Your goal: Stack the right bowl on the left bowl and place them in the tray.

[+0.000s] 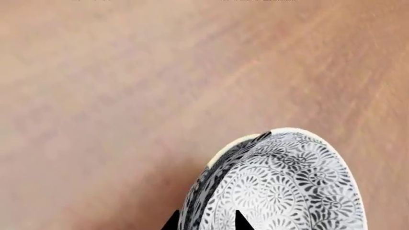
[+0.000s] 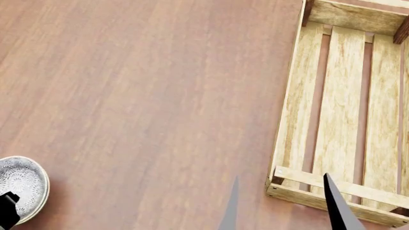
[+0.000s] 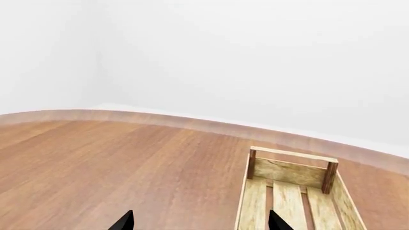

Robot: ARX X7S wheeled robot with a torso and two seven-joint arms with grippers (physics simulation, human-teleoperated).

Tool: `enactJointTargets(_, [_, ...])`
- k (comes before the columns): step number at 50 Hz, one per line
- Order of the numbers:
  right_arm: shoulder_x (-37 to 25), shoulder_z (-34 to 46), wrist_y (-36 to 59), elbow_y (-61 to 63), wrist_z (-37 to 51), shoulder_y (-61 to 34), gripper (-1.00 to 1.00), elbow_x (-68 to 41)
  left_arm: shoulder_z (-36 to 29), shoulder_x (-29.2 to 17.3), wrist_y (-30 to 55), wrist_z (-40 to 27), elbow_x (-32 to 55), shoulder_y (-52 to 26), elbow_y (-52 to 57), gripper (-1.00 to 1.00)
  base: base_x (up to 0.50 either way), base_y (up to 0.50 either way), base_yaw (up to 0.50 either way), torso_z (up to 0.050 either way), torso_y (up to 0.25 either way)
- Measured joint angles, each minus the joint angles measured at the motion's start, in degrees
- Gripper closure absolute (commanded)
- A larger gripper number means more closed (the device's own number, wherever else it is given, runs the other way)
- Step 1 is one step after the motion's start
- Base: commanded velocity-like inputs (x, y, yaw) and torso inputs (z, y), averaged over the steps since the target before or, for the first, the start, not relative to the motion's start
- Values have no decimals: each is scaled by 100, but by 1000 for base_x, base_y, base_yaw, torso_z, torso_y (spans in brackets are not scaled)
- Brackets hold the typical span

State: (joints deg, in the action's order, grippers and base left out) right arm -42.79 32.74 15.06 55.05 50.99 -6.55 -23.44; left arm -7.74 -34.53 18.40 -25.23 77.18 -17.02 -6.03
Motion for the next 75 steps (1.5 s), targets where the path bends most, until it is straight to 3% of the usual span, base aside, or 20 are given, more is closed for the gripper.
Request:
enactJointTargets(44, [-28, 75, 72, 34, 49, -58, -100, 5, -50, -257, 82, -75, 96, 110, 1188, 100, 0, 0, 0, 0, 0])
enactJointTargets(75, [-66, 110, 76, 121, 67, -126, -100, -65, -410, -605, -998, 471, -2493, 201, 3382, 100, 0, 0, 0, 0, 1])
